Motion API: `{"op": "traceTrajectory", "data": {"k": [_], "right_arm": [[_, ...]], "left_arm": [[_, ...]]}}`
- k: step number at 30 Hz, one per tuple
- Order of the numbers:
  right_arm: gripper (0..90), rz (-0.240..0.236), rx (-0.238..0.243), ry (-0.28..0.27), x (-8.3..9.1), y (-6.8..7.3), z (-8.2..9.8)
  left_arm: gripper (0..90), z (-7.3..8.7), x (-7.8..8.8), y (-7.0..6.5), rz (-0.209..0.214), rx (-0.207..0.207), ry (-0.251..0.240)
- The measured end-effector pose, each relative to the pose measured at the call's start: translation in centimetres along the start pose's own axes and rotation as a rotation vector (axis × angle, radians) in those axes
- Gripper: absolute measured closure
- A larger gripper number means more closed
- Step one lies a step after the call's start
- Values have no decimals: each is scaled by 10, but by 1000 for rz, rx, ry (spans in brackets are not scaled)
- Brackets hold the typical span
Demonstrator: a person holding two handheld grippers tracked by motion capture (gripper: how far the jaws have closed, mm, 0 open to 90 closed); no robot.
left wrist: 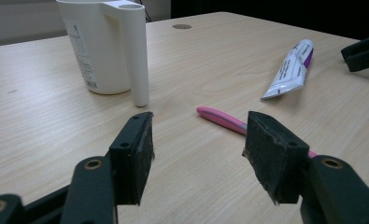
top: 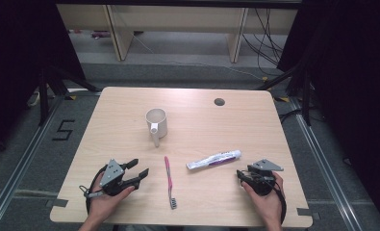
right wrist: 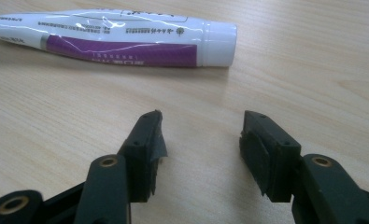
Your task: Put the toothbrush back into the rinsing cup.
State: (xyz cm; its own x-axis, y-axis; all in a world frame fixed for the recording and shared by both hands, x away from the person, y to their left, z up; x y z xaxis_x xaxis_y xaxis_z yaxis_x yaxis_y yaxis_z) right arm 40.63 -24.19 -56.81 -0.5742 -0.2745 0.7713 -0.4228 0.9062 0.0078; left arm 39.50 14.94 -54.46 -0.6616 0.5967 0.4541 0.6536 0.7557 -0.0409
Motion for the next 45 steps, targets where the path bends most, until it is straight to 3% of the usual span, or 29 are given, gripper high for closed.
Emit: {"op": "traceTrajectory", "data": {"k": [1,3,4,7,11,12,15,16,18,20,21,22,23,28,29,31,36,40,45], "right_arm": [[483,-33,-3,16,-1,2,1],[481,-36,0,22,-1,2,1],[480,-14,12,13,-1,0,0],[472,-30,6,26,-1,2,1],[467,-12,27,14,-2,0,1],[463,-34,6,30,-1,3,1],[460,-32,21,26,-2,2,1],[456,-18,54,9,-3,0,-2],[455,-14,49,16,-3,0,-2],[456,-39,57,16,-4,2,-2],[455,-45,1,30,-3,6,0],[456,-47,7,26,-3,5,0],[454,-54,30,6,-4,4,-2],[450,-55,-8,22,-3,6,0],[449,-54,6,24,-3,6,0],[447,1,10,18,-2,2,-1],[445,1,10,19,-2,2,-1],[443,-17,0,26,-3,4,0],[442,2,10,20,-2,2,-1]], "left_arm": [[396,-1,1,0,-3,-10,3],[366,-4,0,-1,7,-21,-3],[366,-5,0,-1,19,-21,-1],[363,-10,-1,-2,27,-29,6],[377,-21,-1,-9,47,-99,25],[381,-24,-1,-10,53,-112,35],[387,-37,1,-13,82,-199,76],[391,-43,1,-13,82,-236,79],[394,-52,2,-16,100,-288,100],[402,-60,0,-20,126,-342,135],[406,-61,-1,-21,130,-358,143],[408,-63,-3,-23,145,-391,168],[409,-63,-5,-26,166,-411,190],[408,-57,-14,-37,232,-575,329],[411,-56,-16,-39,243,-604,354],[417,-54,-20,-44,266,-643,392],[443,-48,-30,-52,353,-805,531],[449,-49,-37,-54,390,-868,606],[446,-48,-45,-56,438,-983,671]]}}
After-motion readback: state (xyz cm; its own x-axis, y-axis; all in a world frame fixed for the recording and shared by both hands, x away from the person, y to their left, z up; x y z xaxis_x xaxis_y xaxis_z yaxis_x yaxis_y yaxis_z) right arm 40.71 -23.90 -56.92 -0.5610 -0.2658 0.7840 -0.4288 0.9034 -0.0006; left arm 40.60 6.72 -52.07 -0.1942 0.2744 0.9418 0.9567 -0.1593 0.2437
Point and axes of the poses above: each handheld gripper's, and its own axes: x roughly backward along the jaws, z roughly out of its underside, y roughly to its left, the point moved 8 cm from there along -x, roughly forward along the jaws, and after that the axes turned 10 degrees about y, right-handed, at the moved point
